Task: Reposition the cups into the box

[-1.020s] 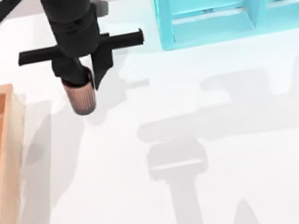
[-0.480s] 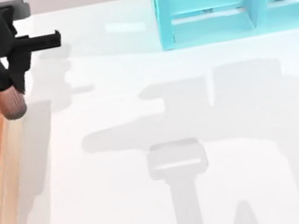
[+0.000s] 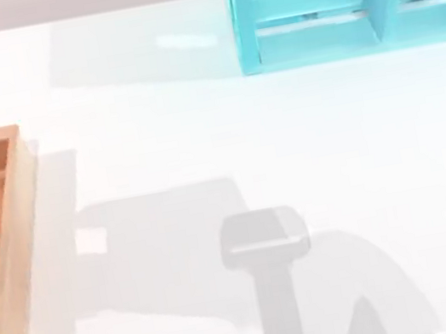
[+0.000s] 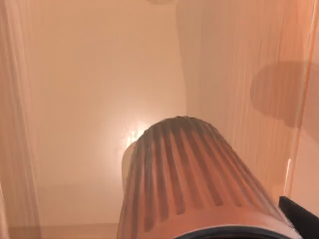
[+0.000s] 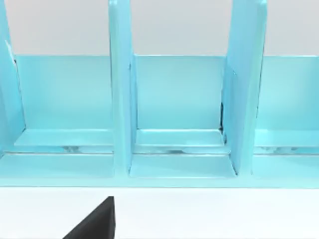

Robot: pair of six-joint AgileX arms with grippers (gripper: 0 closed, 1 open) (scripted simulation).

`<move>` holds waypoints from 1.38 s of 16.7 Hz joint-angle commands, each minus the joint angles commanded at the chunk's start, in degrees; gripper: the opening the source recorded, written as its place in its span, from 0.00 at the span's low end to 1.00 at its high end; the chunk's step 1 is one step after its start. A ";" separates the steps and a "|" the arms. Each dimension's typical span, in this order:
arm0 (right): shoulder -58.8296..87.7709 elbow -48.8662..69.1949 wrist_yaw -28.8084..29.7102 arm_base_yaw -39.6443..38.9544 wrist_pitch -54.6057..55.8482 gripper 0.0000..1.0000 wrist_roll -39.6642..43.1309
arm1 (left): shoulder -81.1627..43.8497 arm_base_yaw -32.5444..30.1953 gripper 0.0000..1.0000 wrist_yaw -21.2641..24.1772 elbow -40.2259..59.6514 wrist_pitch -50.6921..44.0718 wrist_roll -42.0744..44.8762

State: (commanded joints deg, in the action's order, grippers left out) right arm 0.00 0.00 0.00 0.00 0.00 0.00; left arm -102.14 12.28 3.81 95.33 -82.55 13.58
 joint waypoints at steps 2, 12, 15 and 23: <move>0.00 0.00 0.00 0.00 0.00 1.00 0.00 | 1.39 1.60 0.00 0.19 -1.39 0.21 1.60; 0.00 0.00 0.00 0.00 0.00 1.00 0.00 | 1.10 1.92 0.00 0.12 -9.07 8.26 2.09; 0.00 0.00 0.00 0.00 0.00 1.00 0.00 | 0.82 2.32 0.00 0.17 -14.39 13.76 2.40; 0.00 0.00 0.00 0.00 0.00 1.00 0.00 | 0.81 2.42 0.23 0.21 -15.41 14.76 2.43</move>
State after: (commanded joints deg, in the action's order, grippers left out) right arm 0.00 0.00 0.00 0.00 0.00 0.00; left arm -101.33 14.70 4.02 79.92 -67.80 16.01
